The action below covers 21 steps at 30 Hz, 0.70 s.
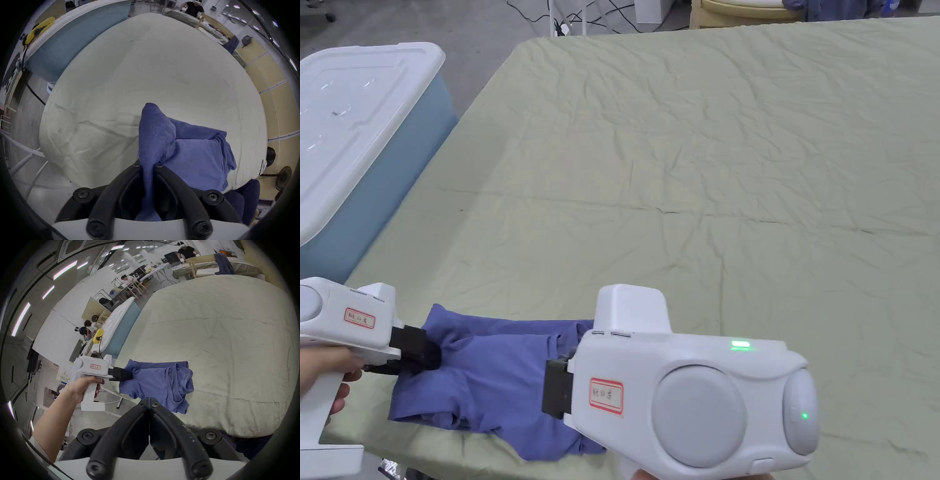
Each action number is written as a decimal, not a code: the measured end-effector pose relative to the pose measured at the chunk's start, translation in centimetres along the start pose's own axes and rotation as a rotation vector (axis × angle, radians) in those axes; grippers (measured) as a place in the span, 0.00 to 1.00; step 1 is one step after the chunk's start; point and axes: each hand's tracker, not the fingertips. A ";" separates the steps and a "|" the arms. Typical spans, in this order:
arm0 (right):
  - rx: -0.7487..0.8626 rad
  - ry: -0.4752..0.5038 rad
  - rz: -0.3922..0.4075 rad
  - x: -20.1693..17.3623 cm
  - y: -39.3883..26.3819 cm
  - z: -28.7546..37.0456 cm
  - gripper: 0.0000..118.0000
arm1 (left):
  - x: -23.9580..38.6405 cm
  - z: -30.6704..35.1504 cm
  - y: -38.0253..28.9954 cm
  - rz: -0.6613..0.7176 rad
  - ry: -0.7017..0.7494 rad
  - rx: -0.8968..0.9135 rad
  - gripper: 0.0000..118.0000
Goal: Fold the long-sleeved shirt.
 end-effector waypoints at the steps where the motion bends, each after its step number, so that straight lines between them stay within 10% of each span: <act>1: -0.003 0.009 0.000 -0.4 0.1 -0.3 0.02 | -0.4 0.0 -0.1 -0.002 0.005 -0.001 0.06; 5: -0.027 0.019 0.025 -1.7 0.1 -1.7 0.02 | -1.8 0.0 -0.4 0.016 0.009 0.001 0.11; 10: -0.037 0.023 0.041 -2.3 -0.2 -1.9 0.02 | -2.5 0.0 -1.2 -0.006 0.160 0.104 1.00; 14: -0.045 0.012 0.048 -2.3 -0.5 -1.3 0.02 | -1.4 0.9 -2.4 -0.172 0.289 0.204 0.91; 21: -0.007 0.004 0.047 -1.7 -1.4 2.4 0.02 | 0.6 3.3 -3.6 -0.071 0.187 0.237 0.91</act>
